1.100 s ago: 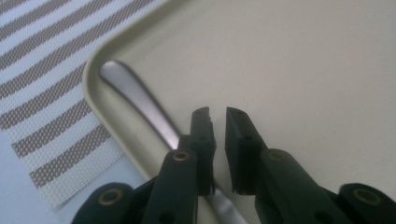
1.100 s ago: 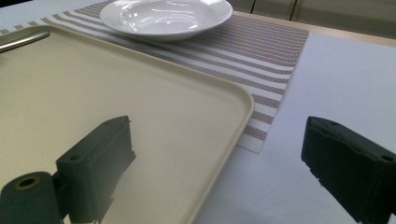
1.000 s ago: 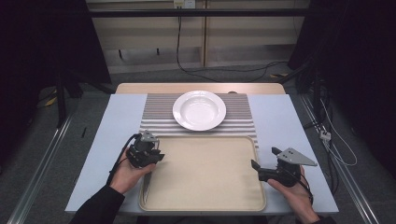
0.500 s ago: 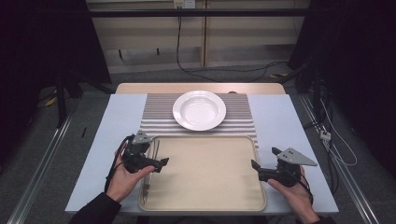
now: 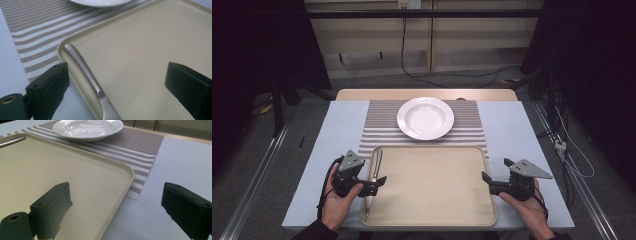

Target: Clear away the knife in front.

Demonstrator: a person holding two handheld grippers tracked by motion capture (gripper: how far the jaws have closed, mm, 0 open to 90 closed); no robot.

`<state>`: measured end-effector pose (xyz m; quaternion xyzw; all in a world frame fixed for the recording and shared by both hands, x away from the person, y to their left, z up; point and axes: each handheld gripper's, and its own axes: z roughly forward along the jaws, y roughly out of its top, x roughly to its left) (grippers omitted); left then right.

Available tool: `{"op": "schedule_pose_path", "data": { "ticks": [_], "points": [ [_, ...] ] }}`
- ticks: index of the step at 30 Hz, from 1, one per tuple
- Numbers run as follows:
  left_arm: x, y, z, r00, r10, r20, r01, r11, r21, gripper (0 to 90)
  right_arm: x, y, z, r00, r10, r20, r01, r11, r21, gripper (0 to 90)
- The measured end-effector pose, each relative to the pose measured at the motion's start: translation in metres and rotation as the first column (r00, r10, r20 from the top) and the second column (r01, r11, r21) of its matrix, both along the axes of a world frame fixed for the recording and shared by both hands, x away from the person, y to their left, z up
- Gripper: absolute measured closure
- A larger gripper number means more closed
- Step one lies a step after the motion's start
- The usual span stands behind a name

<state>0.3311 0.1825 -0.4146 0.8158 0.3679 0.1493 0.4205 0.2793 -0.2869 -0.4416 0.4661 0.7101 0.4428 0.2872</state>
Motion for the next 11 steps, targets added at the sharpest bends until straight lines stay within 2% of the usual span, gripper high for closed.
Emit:
{"op": "schedule_pose_path", "data": {
  "ticks": [1,4,7,9,10,11],
  "points": [
    [0.001,0.002,-0.002,1.0,0.002,-0.002,-0.002,0.9999,-0.011,5.3,0.0,0.0,0.0,1.0,-0.001,0.0,0.001,1.0,0.001,8.7],
    [0.003,0.007,-0.006,0.9998,0.003,0.018,-0.003,1.0,0.007,5.5,-0.001,0.0,0.0,1.0,-0.001,0.001,0.001,1.0,0.0,8.8],
    [0.004,0.012,-0.007,0.9998,0.015,-0.01,-0.016,0.9962,-0.086,5.6,-0.001,-0.001,0.0,1.0,-0.004,0.002,0.004,1.0,-0.001,8.7],
    [0.005,0.015,-0.008,0.9992,0.039,0.004,-0.038,0.9964,-0.076,5.7,-0.001,-0.001,0.0,1.0,-0.009,-0.001,0.009,1.0,0.001,8.7],
    [0.006,0.017,-0.009,0.9989,0.046,-0.008,-0.046,0.995,-0.089,5.7,-0.001,-0.002,0.0,1.0,-0.007,-0.001,0.007,1.0,0.002,8.7],
    [0.007,0.018,-0.009,0.9988,0.044,-0.022,-0.046,0.9954,-0.084,5.8,-0.001,-0.002,0.0,1.0,-0.007,-0.001,0.007,1.0,0.003,8.7]
  ]
}}
